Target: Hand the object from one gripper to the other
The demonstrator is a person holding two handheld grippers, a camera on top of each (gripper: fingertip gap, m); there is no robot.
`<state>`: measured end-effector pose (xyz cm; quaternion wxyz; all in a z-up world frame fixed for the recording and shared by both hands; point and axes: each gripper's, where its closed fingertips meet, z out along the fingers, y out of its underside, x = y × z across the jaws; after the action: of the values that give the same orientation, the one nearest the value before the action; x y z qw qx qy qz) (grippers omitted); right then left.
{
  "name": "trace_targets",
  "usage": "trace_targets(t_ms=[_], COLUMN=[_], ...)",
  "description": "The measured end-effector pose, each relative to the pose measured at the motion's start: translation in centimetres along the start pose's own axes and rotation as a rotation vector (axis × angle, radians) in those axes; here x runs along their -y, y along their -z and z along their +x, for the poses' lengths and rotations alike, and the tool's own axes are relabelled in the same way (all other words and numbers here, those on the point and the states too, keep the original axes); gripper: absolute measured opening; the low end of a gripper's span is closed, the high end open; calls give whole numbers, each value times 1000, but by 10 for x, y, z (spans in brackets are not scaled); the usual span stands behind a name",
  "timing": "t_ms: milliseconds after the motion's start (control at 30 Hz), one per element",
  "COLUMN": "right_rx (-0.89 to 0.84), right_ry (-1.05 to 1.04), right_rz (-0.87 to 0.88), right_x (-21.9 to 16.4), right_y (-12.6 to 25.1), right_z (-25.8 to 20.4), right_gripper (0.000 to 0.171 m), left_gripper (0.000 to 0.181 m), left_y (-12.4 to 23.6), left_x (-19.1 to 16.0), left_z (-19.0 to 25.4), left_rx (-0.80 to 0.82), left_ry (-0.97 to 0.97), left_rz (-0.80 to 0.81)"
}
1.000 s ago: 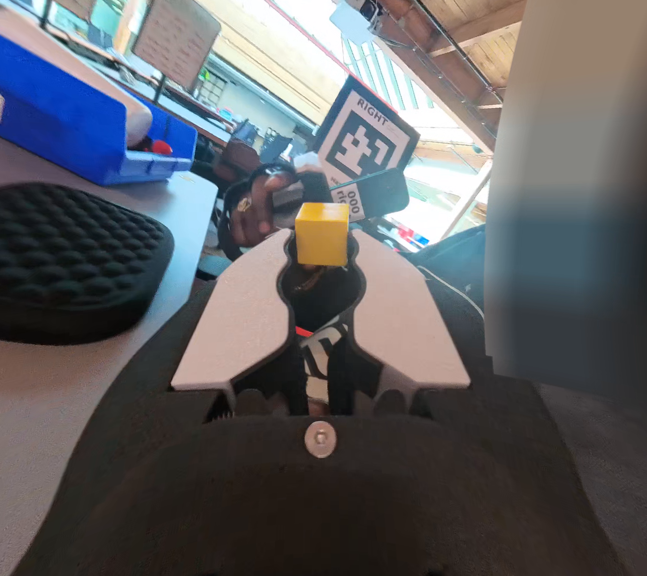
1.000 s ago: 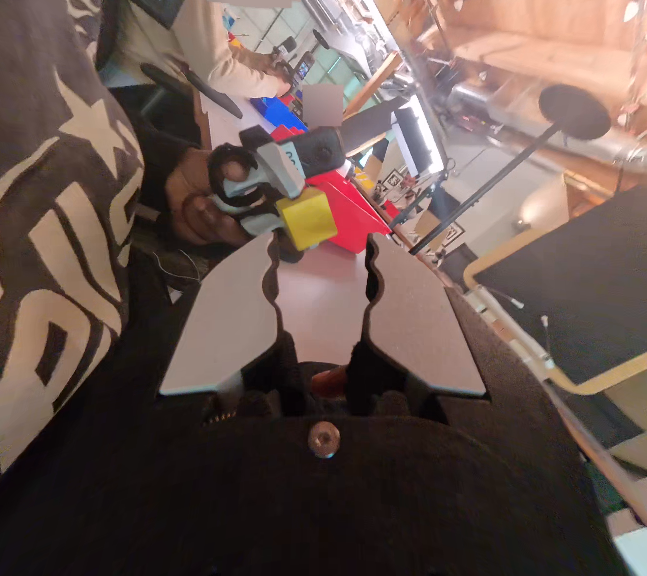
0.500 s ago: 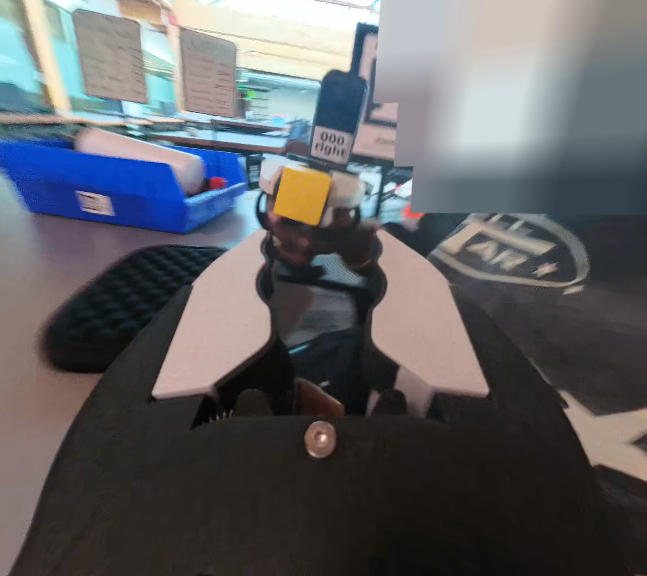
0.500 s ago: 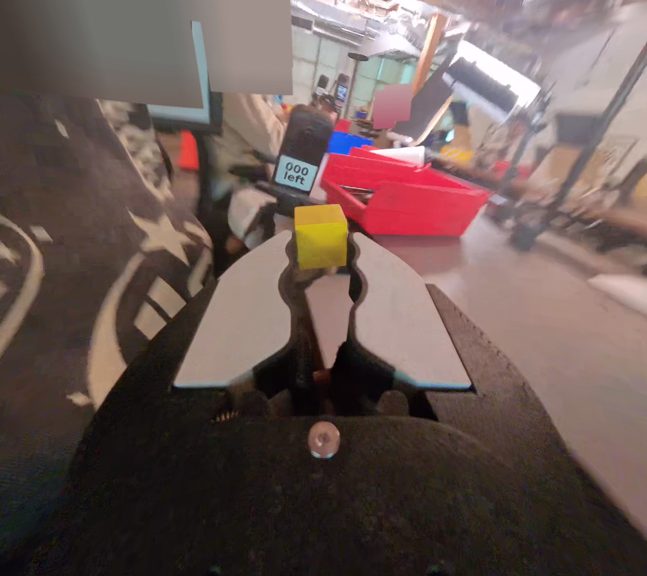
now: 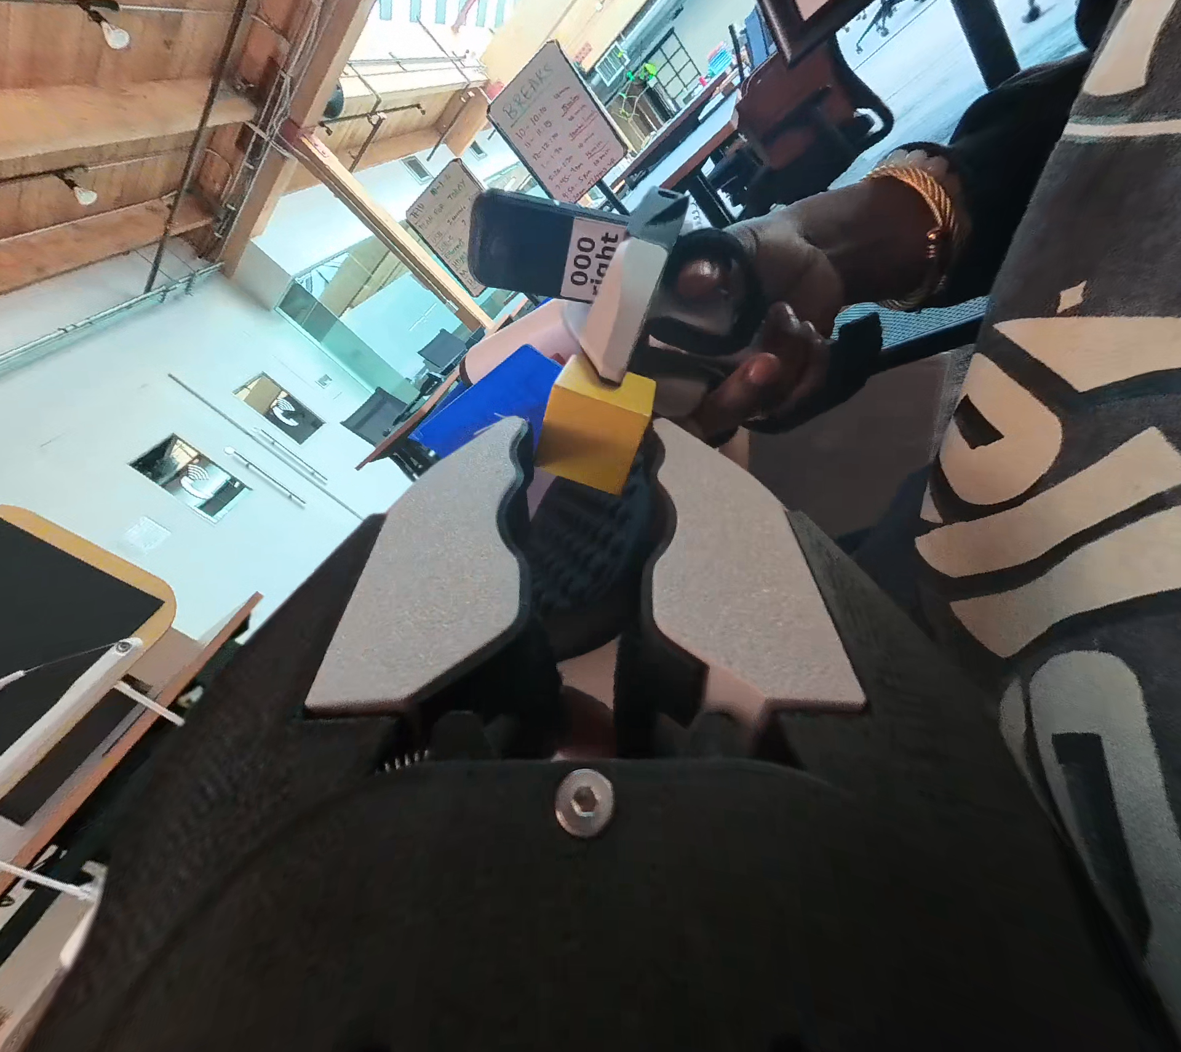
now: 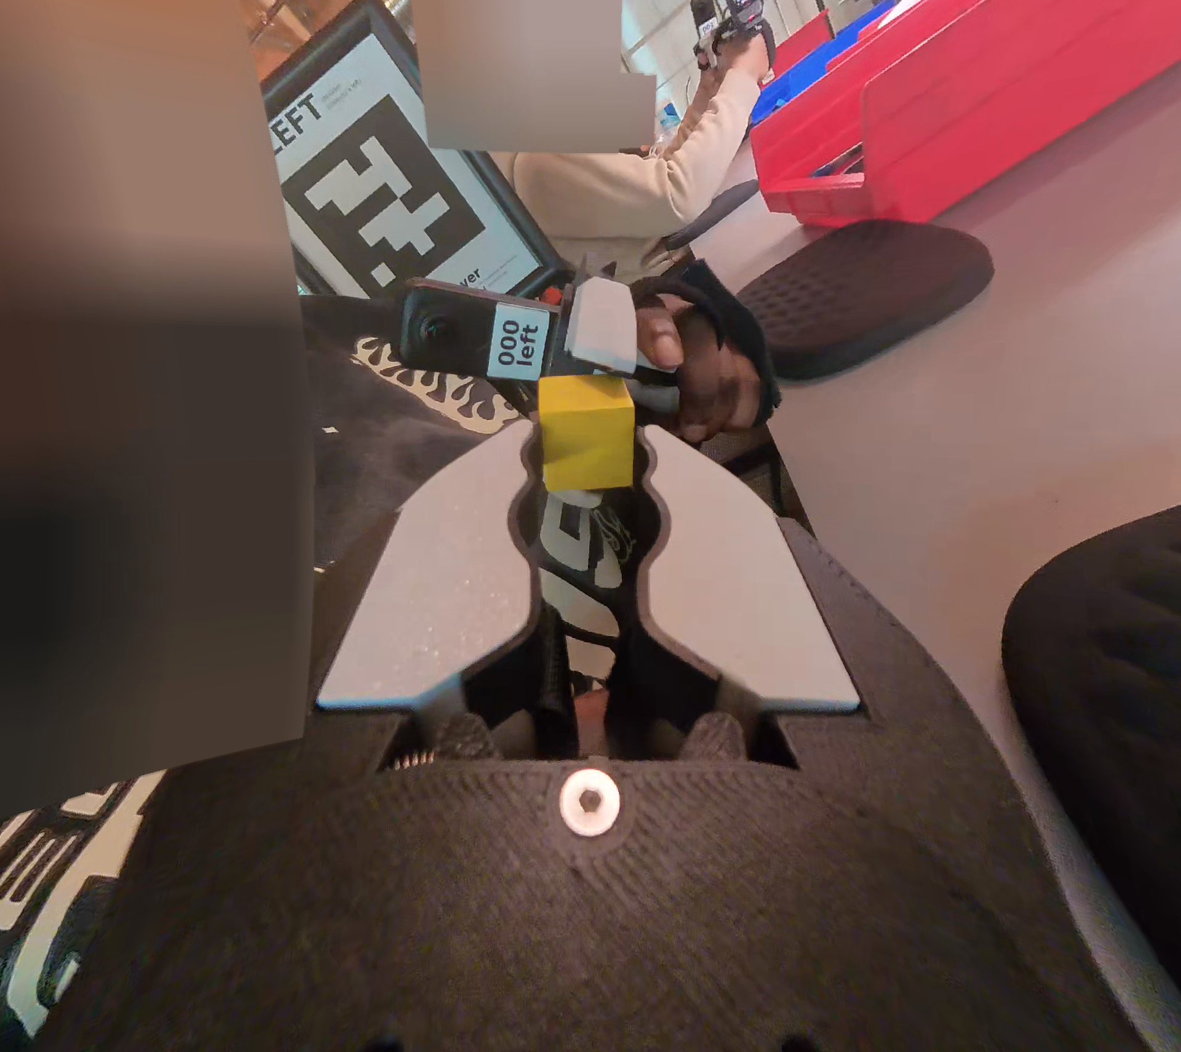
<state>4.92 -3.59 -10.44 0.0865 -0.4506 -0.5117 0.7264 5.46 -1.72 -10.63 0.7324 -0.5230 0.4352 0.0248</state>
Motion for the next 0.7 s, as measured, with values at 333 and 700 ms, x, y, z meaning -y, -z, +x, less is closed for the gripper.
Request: trace_targets(t_ms=[333, 700], right_rx=[-310, -554], right_ry=[894, 1694], right_rz=[2, -153], right_x=[14, 5], right_y=[14, 5], right_z=[4, -6], right_gripper=[56, 49], left_gripper=[30, 30], left_y=[8, 1], left_x=[12, 13], left_z=[-19, 20], left_rx=[-203, -520], left_ry=[1001, 1356], left_rz=[193, 92])
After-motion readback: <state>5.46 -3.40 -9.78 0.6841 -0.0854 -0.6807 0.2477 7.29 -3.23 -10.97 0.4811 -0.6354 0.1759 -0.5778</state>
